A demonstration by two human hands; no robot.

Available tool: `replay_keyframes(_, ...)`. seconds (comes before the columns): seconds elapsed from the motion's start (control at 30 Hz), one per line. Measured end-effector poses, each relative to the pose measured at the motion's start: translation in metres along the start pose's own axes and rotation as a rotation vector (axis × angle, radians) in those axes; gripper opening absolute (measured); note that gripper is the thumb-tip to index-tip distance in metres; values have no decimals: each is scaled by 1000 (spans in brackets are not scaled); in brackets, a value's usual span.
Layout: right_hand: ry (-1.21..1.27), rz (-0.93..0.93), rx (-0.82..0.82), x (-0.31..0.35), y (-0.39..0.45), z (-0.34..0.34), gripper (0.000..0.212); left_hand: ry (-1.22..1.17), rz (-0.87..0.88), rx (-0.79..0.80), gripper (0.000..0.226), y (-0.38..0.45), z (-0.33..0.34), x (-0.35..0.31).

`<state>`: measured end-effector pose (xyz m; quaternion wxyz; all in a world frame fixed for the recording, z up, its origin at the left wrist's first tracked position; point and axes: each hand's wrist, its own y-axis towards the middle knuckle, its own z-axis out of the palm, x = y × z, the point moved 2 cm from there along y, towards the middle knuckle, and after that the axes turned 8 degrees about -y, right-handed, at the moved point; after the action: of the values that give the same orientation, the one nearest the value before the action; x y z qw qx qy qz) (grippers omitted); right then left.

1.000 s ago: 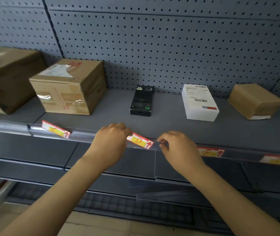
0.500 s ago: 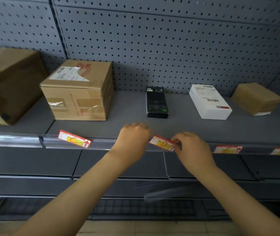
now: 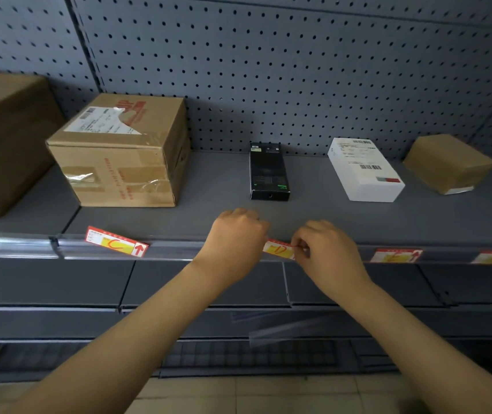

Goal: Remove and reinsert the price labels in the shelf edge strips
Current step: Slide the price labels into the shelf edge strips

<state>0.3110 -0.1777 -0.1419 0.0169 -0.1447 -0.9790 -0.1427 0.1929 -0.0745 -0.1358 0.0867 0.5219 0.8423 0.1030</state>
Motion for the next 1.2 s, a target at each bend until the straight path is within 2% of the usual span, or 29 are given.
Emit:
replay_keyframes(0.13, -33, -63, -21, 2, 2, -2, 13, 14, 23, 46, 26, -9, 8, 0)
replay_keyframes(0.27, -73, -113, -12, 7, 5, 2, 19, 25, -9, 73, 31, -14, 14, 3)
replay_keyframes(0.53, -77, -111, 62, 7, 4, 8, 8, -15, -126, -4, 34, -15, 20, -1)
replay_keyframes(0.77, -68, -98, 119, 9, 5, 8, 11, 3, -128, -34, 36, -14, 17, -7)
replay_keyframes(1.07, -31, -112, 79, 8, 1, 7, 5, 32, -125, -2, 35, -18, 15, -12)
replay_keyframes(1.2, 44, -57, 76, 15, 0, 3, 21, 22, -111, -19, 30, -24, 10, -6)
